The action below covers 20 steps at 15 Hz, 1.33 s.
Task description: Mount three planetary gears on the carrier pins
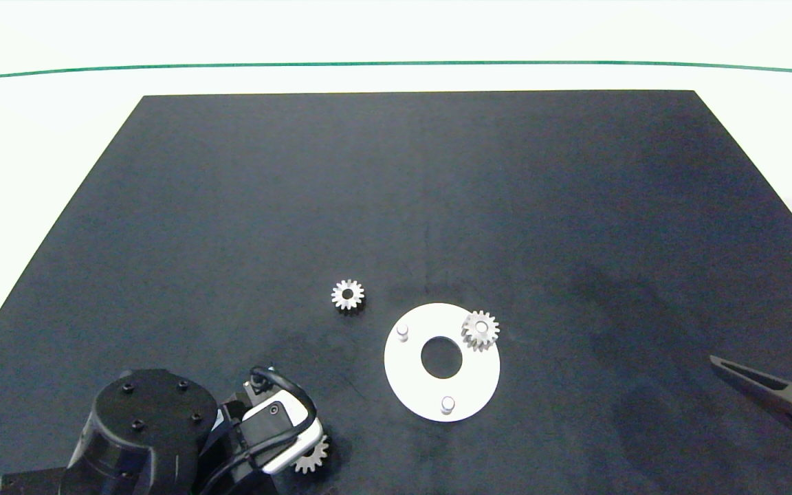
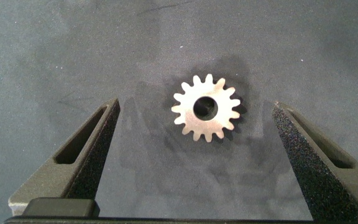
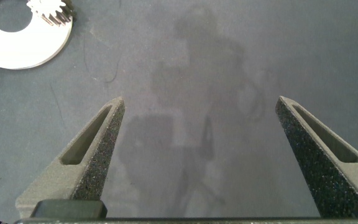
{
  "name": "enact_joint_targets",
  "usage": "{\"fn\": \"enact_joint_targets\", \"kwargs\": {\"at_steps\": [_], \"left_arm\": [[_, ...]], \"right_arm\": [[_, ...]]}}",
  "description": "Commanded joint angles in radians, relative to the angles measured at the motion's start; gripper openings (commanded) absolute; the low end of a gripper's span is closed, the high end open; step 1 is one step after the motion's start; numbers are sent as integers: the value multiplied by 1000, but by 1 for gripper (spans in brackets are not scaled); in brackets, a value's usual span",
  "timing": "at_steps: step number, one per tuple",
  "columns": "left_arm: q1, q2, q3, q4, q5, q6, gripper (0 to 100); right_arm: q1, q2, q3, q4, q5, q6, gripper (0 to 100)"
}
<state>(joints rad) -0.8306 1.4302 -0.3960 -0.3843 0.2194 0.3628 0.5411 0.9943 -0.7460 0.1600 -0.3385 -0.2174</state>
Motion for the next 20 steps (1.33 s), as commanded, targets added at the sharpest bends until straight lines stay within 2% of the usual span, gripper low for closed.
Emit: {"fn": "enact_joint_targets", "kwargs": {"at_steps": [1,20], "left_arm": [[-1,26,-6,-8,2,2,96],[4,45,2,-30,3,2,58]], "right_arm": [[0,0,0,1,-2,-2,100],[0,-5,-3,3,-2,-2,100]]}}
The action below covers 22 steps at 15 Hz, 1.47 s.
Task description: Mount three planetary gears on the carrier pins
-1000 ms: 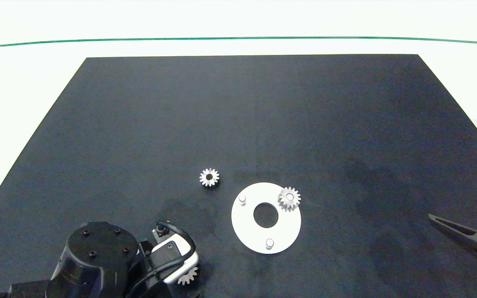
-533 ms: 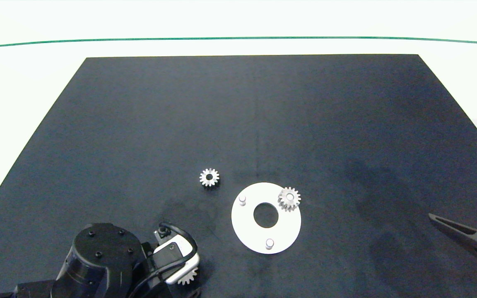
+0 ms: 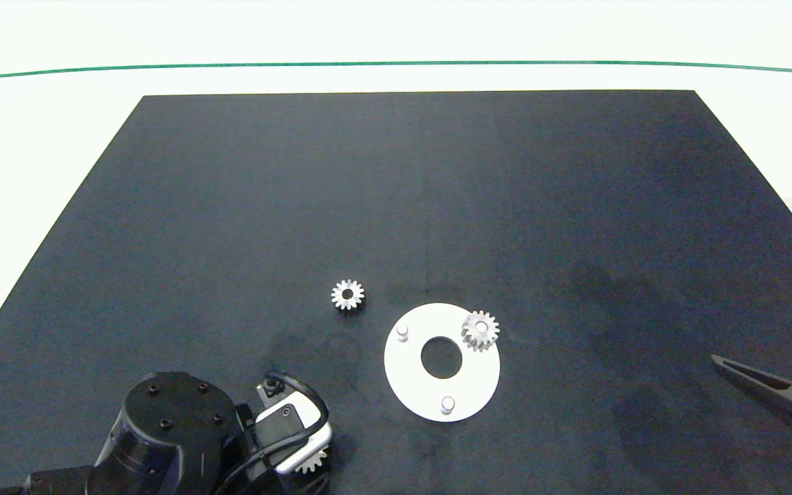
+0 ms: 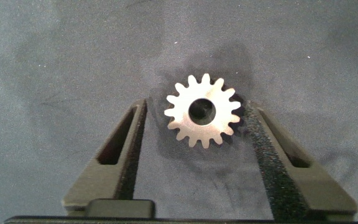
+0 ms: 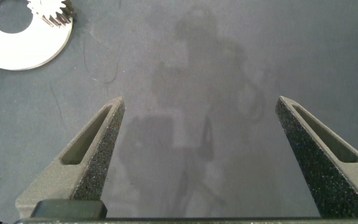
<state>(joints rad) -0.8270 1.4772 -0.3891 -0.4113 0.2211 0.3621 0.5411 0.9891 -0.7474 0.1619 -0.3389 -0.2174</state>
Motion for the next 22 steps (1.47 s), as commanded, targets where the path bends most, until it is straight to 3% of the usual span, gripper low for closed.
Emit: {"fn": "enact_joint_targets", "kwargs": {"at_steps": [1,22], "left_arm": [[0,-5,-8,-3,0,1,55],[-15,-18,-10,0,1,-2,16]], "right_arm": [[0,0,-1,1,-2,-2,100],[0,-6,-3,1,-2,-2,100]]}}
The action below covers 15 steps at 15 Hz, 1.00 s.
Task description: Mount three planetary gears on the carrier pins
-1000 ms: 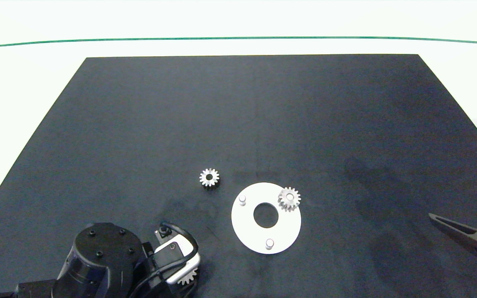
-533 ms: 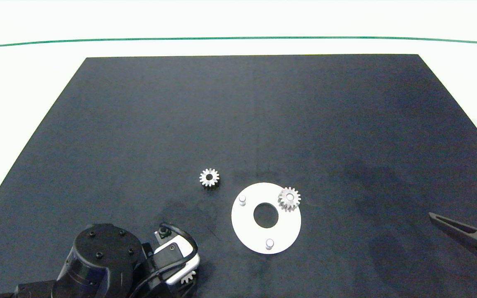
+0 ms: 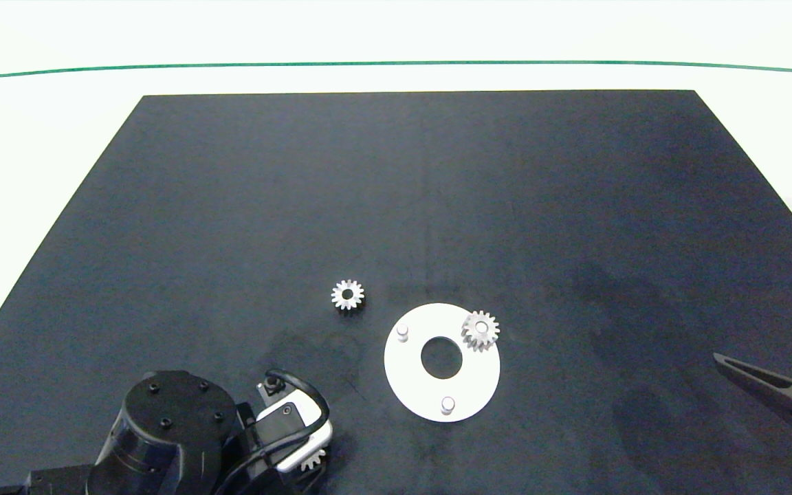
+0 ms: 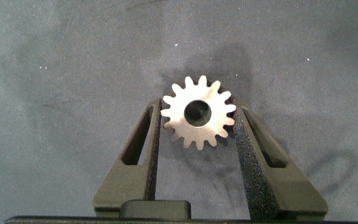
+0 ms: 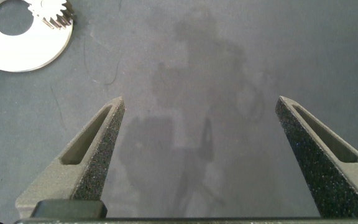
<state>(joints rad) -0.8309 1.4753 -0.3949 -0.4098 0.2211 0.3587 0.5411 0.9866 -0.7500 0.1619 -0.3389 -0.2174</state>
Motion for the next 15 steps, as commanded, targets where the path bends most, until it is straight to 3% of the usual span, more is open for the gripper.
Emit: {"fn": "enact_joint_targets", "kwargs": {"at_steps": [1,6,8,10,12,15], "left_arm": [[-37,-24,-7,-1,4,3,16],[-120,-26,-117,20,15,6,16],[-149,-18,-188,101,15,9,16],[-159,-18,-291,241,35,11,16],[-182,8,-374,298,47,12,16],[-211,71,-437,298,50,12,16]], "right_arm": [[0,-11,0,1,-2,-2,100],[-15,-55,-6,1,-3,-7,100],[-16,-68,-12,1,-5,-8,100],[-30,-83,-54,5,-3,-13,100],[-32,-85,-109,42,-3,-23,100],[-33,-105,-190,116,-3,-23,100]]}}
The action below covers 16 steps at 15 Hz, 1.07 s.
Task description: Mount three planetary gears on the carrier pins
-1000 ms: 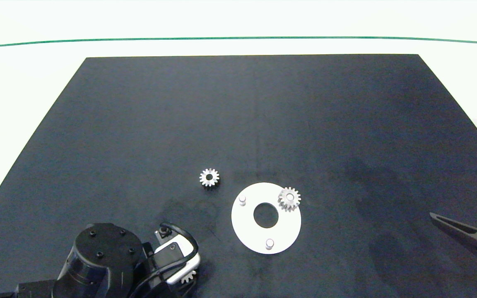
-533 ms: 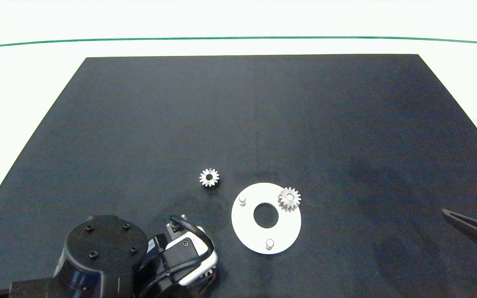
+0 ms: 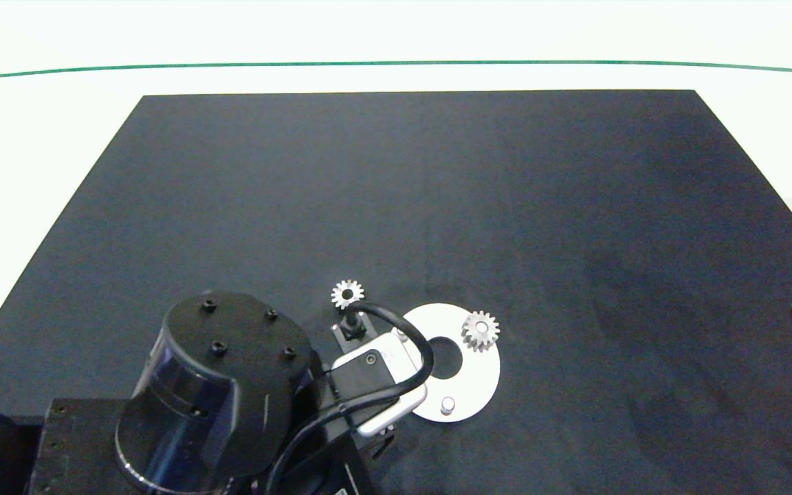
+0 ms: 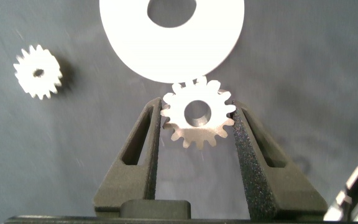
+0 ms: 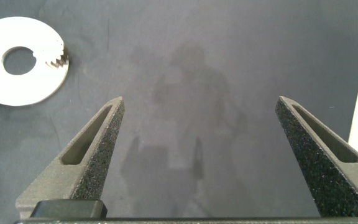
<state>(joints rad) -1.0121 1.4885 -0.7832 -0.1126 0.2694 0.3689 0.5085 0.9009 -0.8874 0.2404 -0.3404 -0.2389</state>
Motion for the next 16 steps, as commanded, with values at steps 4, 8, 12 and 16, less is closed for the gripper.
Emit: {"fn": "enact_joint_targets", "kwargs": {"at_steps": [4,8,12,16], "left_arm": [[-65,164,-87,-32,4,-2,16],[-95,265,-179,-50,5,-1,16],[-95,283,-225,-44,5,5,16],[-69,260,-225,-24,5,53,16]], "right_arm": [[5,-19,-97,71,0,-7,100],[24,-11,-100,69,6,-5,100],[35,-14,-94,71,6,0,100],[35,-16,-93,73,6,0,100]]}}
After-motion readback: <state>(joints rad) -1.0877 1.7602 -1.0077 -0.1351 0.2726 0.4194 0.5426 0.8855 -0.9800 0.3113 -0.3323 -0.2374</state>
